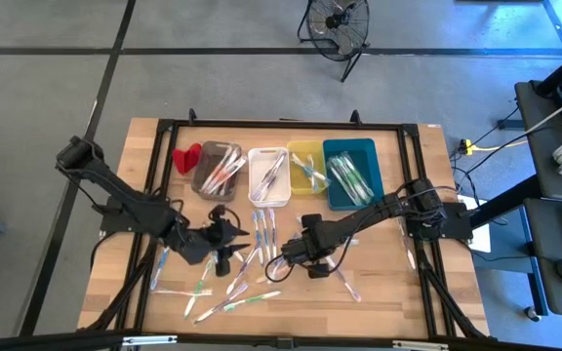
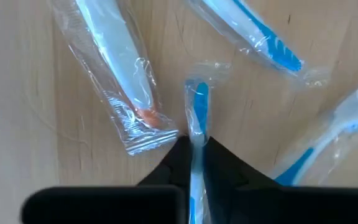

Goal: Pick & Place Toothbrushes
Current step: Put the blue toothbrush into the yellow bin

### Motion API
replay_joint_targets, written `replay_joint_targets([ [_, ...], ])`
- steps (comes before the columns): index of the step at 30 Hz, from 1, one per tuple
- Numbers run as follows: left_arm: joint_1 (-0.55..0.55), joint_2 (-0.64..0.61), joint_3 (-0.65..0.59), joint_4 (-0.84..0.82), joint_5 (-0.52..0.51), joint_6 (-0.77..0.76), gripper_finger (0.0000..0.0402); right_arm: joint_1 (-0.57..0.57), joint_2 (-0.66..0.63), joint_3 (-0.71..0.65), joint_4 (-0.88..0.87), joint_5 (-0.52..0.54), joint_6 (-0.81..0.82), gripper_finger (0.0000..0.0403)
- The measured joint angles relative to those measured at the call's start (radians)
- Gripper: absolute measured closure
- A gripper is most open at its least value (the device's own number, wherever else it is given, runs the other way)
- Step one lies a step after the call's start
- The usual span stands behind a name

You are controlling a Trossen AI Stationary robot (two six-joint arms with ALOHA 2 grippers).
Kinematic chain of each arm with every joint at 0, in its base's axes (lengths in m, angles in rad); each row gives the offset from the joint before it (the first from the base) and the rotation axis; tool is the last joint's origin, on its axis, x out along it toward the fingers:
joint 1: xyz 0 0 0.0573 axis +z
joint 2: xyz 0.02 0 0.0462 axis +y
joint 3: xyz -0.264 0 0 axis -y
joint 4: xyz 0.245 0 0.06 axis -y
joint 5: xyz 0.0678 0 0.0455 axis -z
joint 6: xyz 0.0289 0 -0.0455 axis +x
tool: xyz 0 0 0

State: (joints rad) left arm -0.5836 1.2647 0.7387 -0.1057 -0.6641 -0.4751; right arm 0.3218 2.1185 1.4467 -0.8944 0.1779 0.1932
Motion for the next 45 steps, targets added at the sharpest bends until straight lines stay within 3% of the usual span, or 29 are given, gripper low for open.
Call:
replay_joint_targets([
  [6,-0.019,0.086,0.0,0.002,-0.052,-0.001,0.0265,0.001,0.0,0.0,-0.001,0.001,0.013,0.0362],
  [11,-0.019,0.12,0.0,0.023,-0.052,-0.018,0.027,0.008,0.006,0.037,-0.042,0.007,0.015,0.0388],
  [24,-0.025,0.127,0.0,0.035,-0.05,-0.019,0.0272,0.053,0.014,0.249,-0.272,0.001,0.039,0.0387],
  [31,-0.041,0.127,0.0,0.035,-0.048,-0.019,0.0272,0.071,0.011,0.412,-0.444,0.14,0.152,0.0387],
  [34,-0.051,0.127,0.0,0.035,-0.049,-0.02,0.0272,0.052,0.01,0.496,-0.539,0.22,0.226,0.0386],
  [39,-0.066,0.127,0.0,0.035,-0.048,-0.035,0.0272,0.002,0.009,0.645,-0.683,0.261,0.33,0.0387],
  [45,-0.083,0.127,0.0,0.036,-0.049,-0.037,0.0272,-0.102,-0.011,0.766,-0.677,0.161,0.258,0.0385],
])
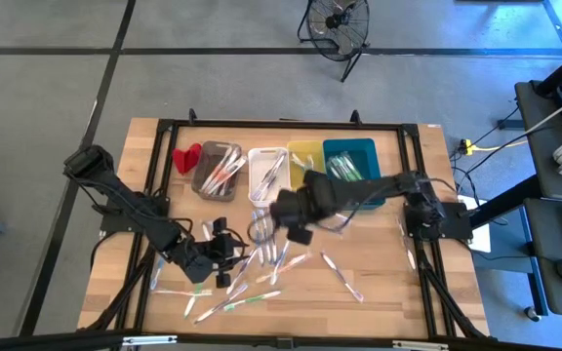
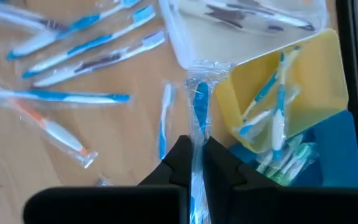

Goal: Pick & Place Toothbrushes
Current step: Put the blue toothbrush into the yellow bin

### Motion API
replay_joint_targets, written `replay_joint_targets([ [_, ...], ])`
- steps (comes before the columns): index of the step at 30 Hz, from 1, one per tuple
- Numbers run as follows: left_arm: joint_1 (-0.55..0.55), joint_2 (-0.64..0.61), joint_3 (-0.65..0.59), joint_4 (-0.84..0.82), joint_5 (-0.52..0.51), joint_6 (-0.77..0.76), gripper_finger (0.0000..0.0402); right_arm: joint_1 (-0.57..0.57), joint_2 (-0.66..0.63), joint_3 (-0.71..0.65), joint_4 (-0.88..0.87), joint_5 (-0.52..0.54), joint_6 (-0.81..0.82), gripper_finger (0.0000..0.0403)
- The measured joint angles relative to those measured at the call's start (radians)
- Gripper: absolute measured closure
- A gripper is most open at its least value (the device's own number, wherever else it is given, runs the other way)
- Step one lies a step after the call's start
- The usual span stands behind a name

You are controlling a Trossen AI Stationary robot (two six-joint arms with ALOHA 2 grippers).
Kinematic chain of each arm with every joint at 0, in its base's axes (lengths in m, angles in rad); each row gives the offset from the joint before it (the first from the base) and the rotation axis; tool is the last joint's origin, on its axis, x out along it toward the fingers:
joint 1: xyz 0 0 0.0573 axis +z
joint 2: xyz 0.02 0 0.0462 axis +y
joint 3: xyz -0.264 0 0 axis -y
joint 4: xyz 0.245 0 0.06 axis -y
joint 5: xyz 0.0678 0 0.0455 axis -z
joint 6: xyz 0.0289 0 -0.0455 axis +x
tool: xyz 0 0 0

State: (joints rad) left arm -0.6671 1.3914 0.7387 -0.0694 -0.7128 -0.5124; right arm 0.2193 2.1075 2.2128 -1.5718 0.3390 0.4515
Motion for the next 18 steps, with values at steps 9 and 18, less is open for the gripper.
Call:
replay_joint_targets([
  [9,-0.001,0.0,0.0,0.003,0.001,-0.002,0.0272,-0.236,0.002,0.046,0.001,-0.15,-0.064,0.0385],
  [18,-0.001,0.0,0.0,0.002,0.006,0.0,0.0272,-0.431,0.002,0.016,0.023,-0.234,-0.042,0.0385],
])
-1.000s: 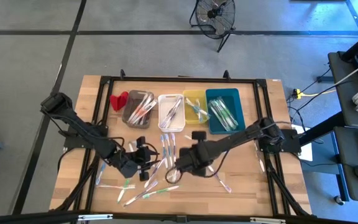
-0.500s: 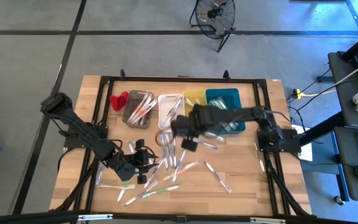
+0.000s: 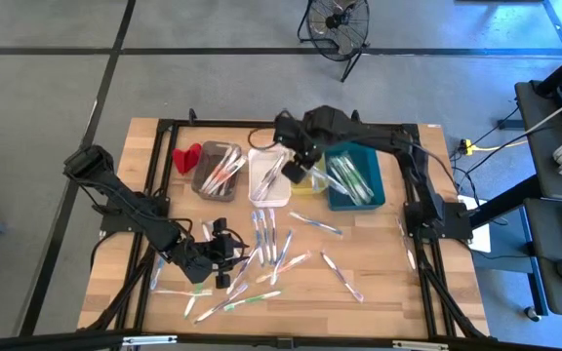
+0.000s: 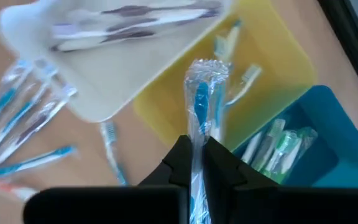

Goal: Pick & Place Toothbrushes
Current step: Put the blue toothbrush into the yellow bin

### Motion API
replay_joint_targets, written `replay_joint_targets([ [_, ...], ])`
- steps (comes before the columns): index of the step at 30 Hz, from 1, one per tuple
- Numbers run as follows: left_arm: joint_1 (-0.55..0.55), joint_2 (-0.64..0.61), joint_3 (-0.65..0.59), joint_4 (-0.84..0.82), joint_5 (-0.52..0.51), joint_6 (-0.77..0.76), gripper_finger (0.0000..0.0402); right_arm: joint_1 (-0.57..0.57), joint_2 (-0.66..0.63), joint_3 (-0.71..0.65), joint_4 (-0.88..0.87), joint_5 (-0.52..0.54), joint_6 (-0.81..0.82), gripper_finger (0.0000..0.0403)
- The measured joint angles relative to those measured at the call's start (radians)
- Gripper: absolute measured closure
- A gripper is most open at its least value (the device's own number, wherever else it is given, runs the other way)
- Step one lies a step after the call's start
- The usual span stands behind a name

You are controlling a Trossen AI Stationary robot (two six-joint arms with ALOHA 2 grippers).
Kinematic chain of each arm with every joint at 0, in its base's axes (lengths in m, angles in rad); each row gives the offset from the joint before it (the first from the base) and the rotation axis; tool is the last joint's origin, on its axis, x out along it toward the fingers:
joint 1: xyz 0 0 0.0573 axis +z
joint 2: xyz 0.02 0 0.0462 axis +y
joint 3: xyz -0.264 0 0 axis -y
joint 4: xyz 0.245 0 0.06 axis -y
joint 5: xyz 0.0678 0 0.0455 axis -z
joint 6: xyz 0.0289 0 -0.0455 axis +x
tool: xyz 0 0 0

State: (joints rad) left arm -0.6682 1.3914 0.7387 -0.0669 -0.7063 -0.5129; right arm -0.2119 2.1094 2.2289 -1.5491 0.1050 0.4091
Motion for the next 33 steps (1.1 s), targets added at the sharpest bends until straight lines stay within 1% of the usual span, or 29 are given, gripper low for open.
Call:
replay_joint_targets([
  [5,0.0,0.0,0.0,-0.001,0.001,0.001,0.0272,-0.07,0.0,-0.097,0.048,-0.046,-0.011,0.0384],
  [8,0.0,0.0,0.0,-0.005,0.001,0.002,0.0272,-0.101,0.0,-0.164,0.138,-0.064,-0.041,0.0384],
  [13,0.0,0.0,0.0,-0.005,0.001,0.002,0.0272,-0.132,0.0,-0.278,0.298,-0.155,-0.054,0.0383],
  [18,0.0,0.0,0.0,-0.007,0.001,0.002,0.0272,-0.157,0.0,-0.365,0.369,-0.181,-0.054,0.0385],
  [25,0.002,0.0,0.0,-0.007,0.001,0.002,0.0272,-0.177,0.0,-0.423,0.422,-0.227,-0.038,0.0385],
  [29,0.002,0.0,0.0,-0.007,0.001,0.002,0.0272,-0.181,0.001,-0.438,0.447,-0.23,-0.027,0.0382],
  [33,0.002,0.0,0.0,-0.007,0.001,0.002,0.0272,-0.18,0.001,-0.446,0.474,-0.229,-0.027,0.037],
])
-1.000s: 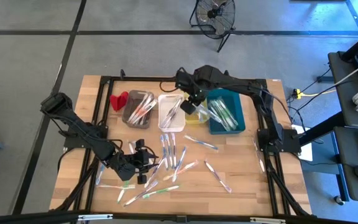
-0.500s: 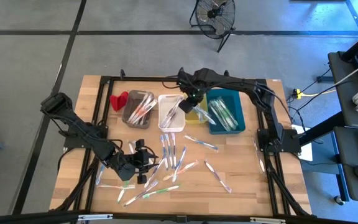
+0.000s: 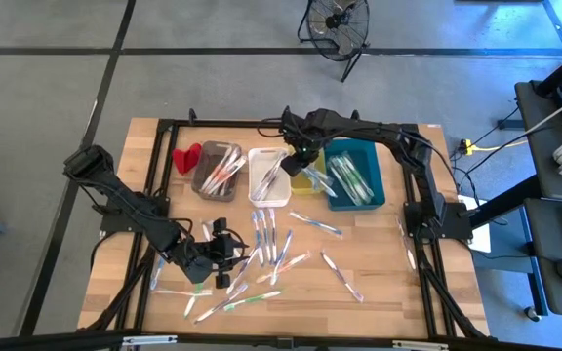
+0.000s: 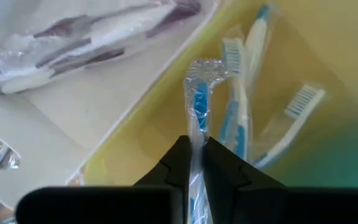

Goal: Pick & Place Toothbrushes
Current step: Put the blue toothbrush into the yellow bin

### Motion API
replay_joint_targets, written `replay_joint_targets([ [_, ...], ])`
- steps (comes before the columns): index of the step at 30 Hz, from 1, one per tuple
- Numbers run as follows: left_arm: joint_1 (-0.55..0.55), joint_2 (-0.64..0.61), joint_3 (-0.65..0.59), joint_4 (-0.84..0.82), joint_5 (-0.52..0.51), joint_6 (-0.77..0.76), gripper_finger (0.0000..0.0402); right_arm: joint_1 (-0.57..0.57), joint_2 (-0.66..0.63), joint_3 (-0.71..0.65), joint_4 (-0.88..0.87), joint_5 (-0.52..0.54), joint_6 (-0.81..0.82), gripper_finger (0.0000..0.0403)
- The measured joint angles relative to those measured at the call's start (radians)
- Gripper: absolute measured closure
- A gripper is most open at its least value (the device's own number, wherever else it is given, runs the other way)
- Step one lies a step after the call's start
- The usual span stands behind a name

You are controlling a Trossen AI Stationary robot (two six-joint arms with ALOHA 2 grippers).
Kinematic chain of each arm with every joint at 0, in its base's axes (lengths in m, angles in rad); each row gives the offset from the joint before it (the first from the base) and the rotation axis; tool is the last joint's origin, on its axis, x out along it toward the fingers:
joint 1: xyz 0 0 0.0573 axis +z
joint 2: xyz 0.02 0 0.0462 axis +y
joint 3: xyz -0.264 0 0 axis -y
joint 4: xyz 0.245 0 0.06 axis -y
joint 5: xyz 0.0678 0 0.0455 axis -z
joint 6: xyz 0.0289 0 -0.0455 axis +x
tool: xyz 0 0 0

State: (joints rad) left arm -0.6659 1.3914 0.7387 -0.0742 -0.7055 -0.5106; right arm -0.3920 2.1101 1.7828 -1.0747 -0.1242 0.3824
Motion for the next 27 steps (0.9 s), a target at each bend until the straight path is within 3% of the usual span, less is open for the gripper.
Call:
replay_joint_targets([
  [6,0.0,0.0,0.0,0.0,0.0,0.0,0.0272,0.0,0.0,-0.004,0.043,0.001,0.002,0.0351],
  [17,0.0,0.0,0.0,0.0,0.0,-0.001,0.0272,0.0,0.0,-0.015,0.047,0.012,0.002,0.0366],
  [27,0.0,0.0,0.0,0.0,0.0,-0.002,0.0272,0.001,0.0,-0.044,0.083,0.064,0.002,0.0269],
])
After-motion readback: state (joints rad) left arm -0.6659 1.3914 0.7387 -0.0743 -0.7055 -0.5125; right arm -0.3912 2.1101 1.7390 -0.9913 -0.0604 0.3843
